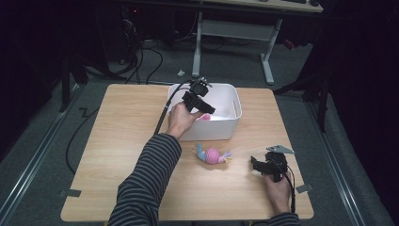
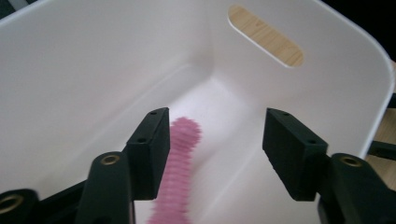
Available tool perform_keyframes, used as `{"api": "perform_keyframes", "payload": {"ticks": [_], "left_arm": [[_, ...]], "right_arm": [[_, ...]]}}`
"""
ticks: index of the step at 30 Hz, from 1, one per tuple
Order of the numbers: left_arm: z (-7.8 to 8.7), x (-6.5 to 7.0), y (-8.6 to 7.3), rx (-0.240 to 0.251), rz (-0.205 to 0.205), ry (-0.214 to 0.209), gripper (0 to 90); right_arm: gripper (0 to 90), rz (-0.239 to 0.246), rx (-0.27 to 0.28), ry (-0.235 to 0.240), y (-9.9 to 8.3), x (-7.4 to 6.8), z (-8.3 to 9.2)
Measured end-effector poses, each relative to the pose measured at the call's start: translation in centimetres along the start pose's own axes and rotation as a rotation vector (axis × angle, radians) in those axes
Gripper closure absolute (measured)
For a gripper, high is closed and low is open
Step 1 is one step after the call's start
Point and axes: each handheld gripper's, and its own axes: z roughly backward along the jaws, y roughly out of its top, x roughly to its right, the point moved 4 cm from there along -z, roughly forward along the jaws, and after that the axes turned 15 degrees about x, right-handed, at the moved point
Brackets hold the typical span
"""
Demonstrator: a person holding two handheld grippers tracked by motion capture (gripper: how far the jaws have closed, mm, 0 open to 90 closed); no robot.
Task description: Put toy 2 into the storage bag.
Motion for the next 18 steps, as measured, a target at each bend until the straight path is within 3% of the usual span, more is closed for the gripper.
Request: {"api": "perform_keyframes", "payload": {"ticks": [9, 18], "left_arm": [[4.2, 0.2, 1.0, 0.104, -0.014, 0.013, 32.9], [8.4, -0.3, 0.4, 0.169, -0.019, 0.043, 30.3]], "right_arm": [[20.3, 0.001, -0.001, 0.001, 0.0, 0.0, 0.0], [20.3, -0.001, -0.001, -0.001, 0.0, 0.0, 0.0]]}}
